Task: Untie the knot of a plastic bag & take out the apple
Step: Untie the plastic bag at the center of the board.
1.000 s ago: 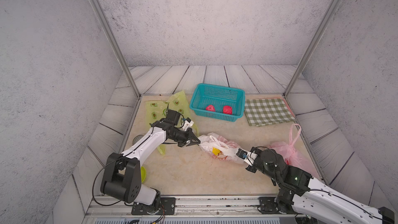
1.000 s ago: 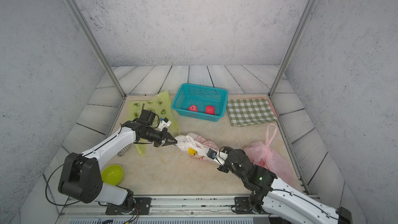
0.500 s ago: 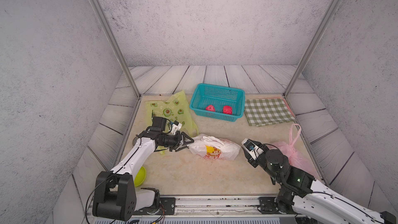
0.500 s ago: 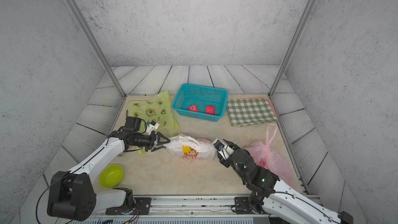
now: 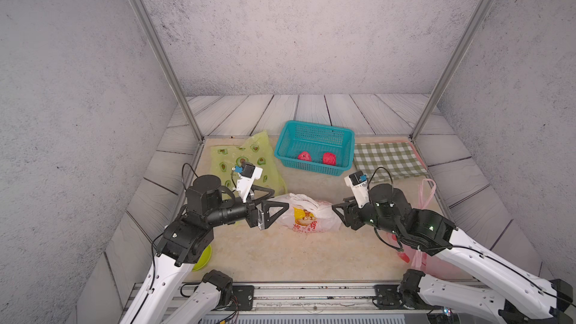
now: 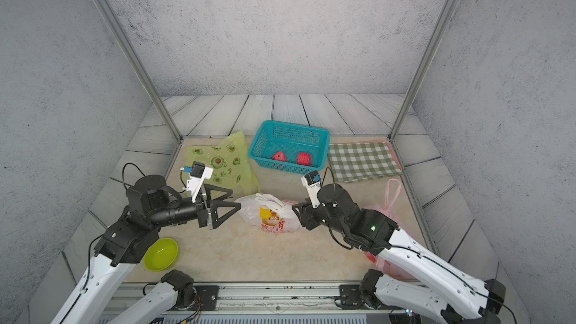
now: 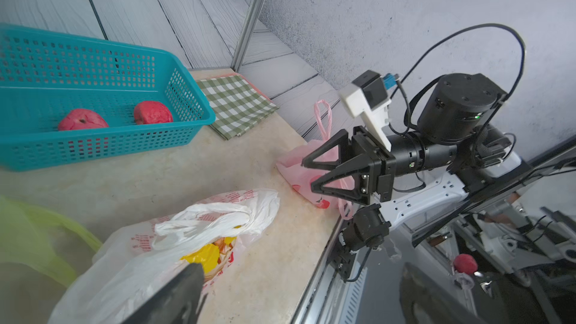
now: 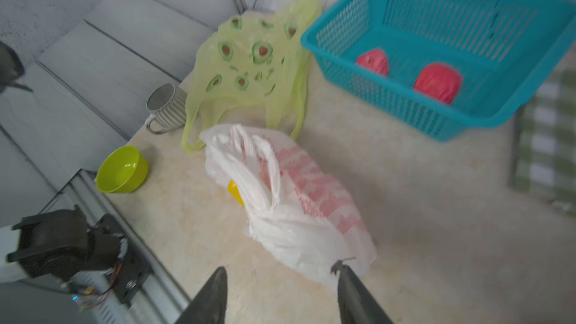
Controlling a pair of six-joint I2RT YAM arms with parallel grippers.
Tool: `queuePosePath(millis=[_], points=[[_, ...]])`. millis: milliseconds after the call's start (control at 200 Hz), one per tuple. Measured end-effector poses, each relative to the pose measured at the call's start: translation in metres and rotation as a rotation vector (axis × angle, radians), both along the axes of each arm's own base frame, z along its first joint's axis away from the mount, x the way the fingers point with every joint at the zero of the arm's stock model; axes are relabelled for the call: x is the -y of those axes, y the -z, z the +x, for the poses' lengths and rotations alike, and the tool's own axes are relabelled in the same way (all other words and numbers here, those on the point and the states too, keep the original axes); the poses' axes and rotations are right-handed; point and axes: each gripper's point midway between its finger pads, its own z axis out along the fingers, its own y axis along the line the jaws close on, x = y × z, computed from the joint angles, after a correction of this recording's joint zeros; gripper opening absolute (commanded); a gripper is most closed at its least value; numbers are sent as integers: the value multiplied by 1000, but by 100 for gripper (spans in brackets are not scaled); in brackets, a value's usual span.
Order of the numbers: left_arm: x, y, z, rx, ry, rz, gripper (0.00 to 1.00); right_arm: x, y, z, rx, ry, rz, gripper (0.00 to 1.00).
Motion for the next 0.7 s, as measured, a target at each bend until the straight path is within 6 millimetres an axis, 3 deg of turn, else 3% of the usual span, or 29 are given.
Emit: queuePosePath(millis=[195, 370, 520, 701], points=[[5, 64, 10, 200, 38, 257, 89, -10, 46, -25, -324, 94, 191, 63], [11, 88, 22, 469, 102, 410, 92, -18, 86, -27, -525, 228, 333, 63], [19, 90, 42, 617, 117, 487, 92, -25, 70, -13, -541, 303, 442, 64], [35, 100, 52, 741, 201, 572, 93, -32, 48, 2, -517, 340, 567, 62]])
